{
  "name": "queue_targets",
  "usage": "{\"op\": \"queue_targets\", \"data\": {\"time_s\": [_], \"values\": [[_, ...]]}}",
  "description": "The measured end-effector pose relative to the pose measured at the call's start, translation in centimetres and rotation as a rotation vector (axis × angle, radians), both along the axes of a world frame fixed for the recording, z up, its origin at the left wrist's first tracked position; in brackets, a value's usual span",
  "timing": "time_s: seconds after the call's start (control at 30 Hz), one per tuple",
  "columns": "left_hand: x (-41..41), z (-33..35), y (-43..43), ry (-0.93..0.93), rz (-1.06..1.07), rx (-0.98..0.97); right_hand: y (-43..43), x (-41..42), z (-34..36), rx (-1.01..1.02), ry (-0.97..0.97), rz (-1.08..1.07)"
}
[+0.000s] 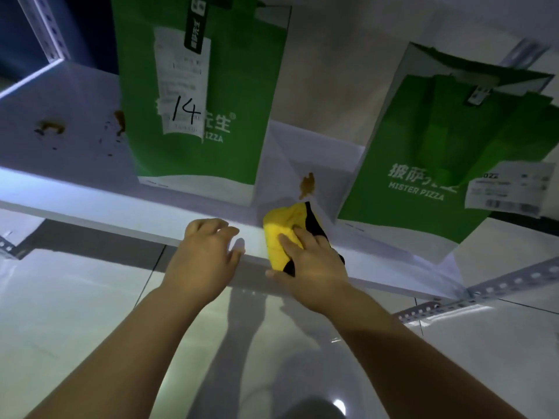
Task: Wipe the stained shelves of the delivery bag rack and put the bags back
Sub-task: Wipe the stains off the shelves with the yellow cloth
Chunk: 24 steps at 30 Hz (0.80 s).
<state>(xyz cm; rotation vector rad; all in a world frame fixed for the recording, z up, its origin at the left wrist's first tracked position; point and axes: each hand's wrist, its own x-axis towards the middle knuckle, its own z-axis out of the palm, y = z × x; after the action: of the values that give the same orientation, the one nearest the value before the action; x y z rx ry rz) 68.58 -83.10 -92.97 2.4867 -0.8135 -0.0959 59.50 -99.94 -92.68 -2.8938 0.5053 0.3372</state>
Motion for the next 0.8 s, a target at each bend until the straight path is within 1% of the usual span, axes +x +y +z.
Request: {"op": "queue_targets", "data": {"time_s": [0.1,0.2,0.33,0.5,0.67,0.8], "values": [[1.1,-1.1,0.0,-0.004,-0.047,0.007,-0.3,0.4,-1.4,-0.092,-0.146,-0.04],[2.2,-1.7,-0.3,-0.03,-0.116,0.046,-0.7,1.7,-2.0,-0.061,-0.224,-0.116],[3.1,-1.7,-1.1,-0.101,-0.171,0.046,-0.8,3.8,-2.8,-0.037,-0.255,-0.22],[3.9,-2.3,-1.4,-0.106,-0.126,0.03,-1.7,6.9,-3.2,-0.091,-0.289,-0.317],[4.3,-2.6,-1.4,-0.099,-0.13,0.036,-3.4,10.5,-3.4,-0.004,-0.28,-0.443],[4.8,-2.9,-0.6,-0.064,-0.124,-0.008,-4.8,11.9,-3.5,-0.101,-0.33,-0.458]]}}
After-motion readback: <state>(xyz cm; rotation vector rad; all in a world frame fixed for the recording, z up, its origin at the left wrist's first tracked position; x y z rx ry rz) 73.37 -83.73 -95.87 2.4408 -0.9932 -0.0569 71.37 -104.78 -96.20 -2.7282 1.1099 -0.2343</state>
